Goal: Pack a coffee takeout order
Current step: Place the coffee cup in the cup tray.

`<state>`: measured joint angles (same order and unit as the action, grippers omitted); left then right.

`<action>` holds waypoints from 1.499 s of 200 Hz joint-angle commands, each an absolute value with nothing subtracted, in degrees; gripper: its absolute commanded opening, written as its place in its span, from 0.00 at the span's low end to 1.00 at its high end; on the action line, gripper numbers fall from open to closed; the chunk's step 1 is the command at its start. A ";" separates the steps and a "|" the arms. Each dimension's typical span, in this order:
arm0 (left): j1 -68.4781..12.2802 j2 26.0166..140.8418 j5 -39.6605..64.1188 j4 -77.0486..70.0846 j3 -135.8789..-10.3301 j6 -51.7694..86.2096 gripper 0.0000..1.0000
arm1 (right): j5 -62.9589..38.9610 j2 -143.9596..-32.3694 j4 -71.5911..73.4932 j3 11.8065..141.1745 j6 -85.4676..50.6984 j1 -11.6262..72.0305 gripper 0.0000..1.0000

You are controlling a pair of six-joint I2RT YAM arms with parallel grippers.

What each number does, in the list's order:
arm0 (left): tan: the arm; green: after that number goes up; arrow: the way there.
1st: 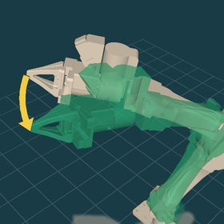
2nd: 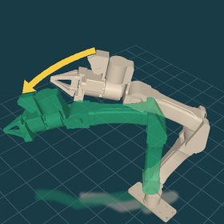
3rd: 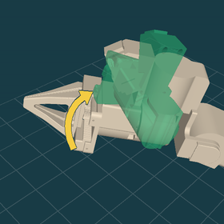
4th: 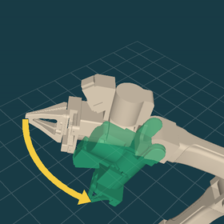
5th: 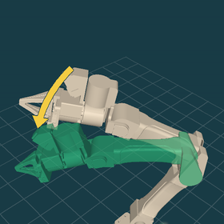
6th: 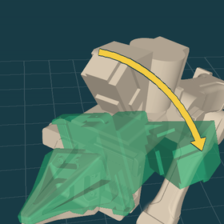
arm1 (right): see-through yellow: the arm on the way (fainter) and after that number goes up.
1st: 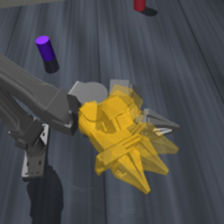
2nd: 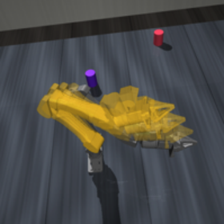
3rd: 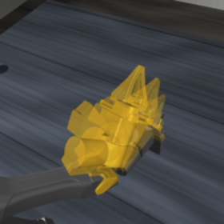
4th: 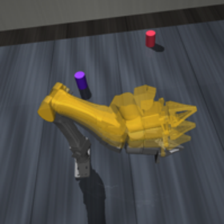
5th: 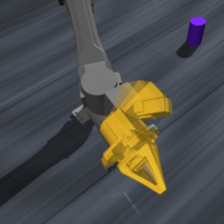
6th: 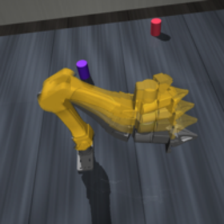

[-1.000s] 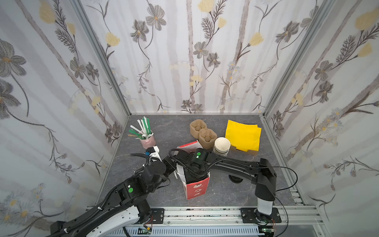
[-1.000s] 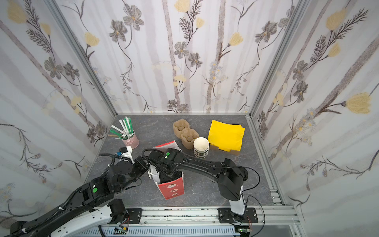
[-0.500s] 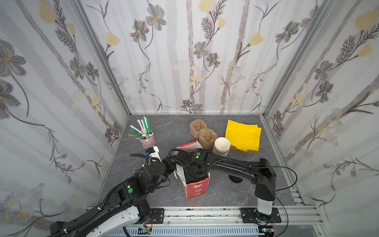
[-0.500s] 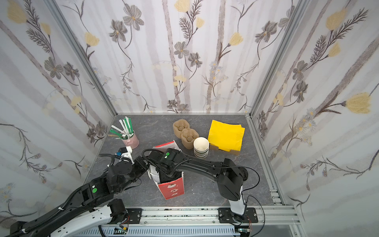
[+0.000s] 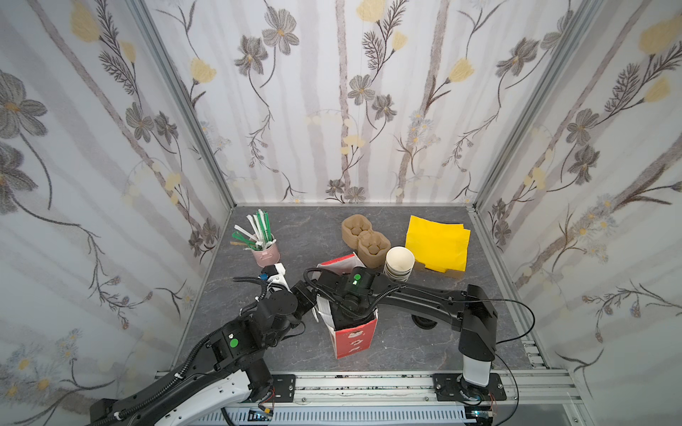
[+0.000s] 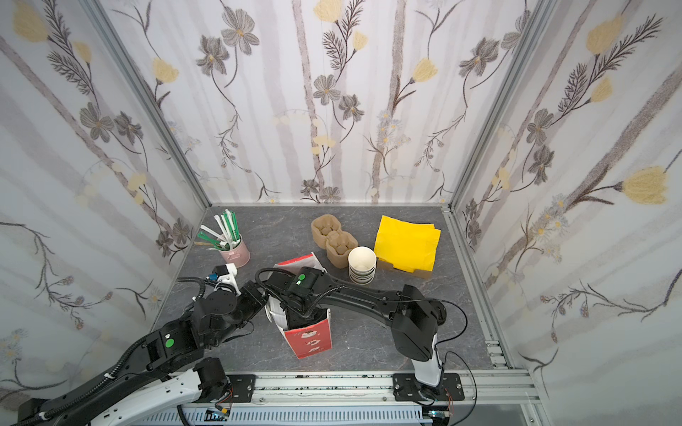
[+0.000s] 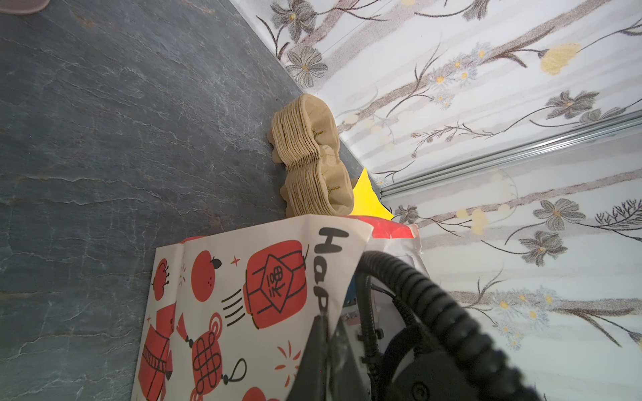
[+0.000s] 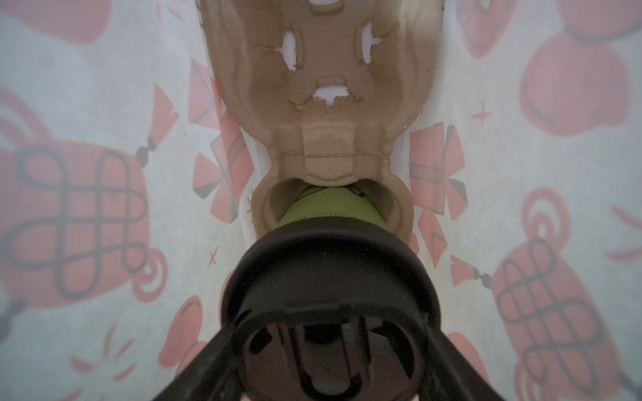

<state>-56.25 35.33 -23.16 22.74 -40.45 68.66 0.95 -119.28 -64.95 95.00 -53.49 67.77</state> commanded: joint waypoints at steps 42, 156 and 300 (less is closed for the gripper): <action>-56.31 34.54 -24.88 21.52 -40.13 67.93 0.00 | 2.90 -118.09 -63.06 94.68 -55.00 67.68 0.76; -56.26 35.35 -25.09 21.62 -40.22 67.65 0.00 | 5.08 -115.07 -64.40 97.17 -55.75 68.38 0.93; -56.26 32.79 -28.88 25.40 -42.61 66.05 0.00 | 8.27 -112.77 -64.15 93.74 -60.86 68.20 0.92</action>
<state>-56.25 33.67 -24.93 23.81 -41.19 67.33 6.46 -113.60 -65.12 94.72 -58.39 68.29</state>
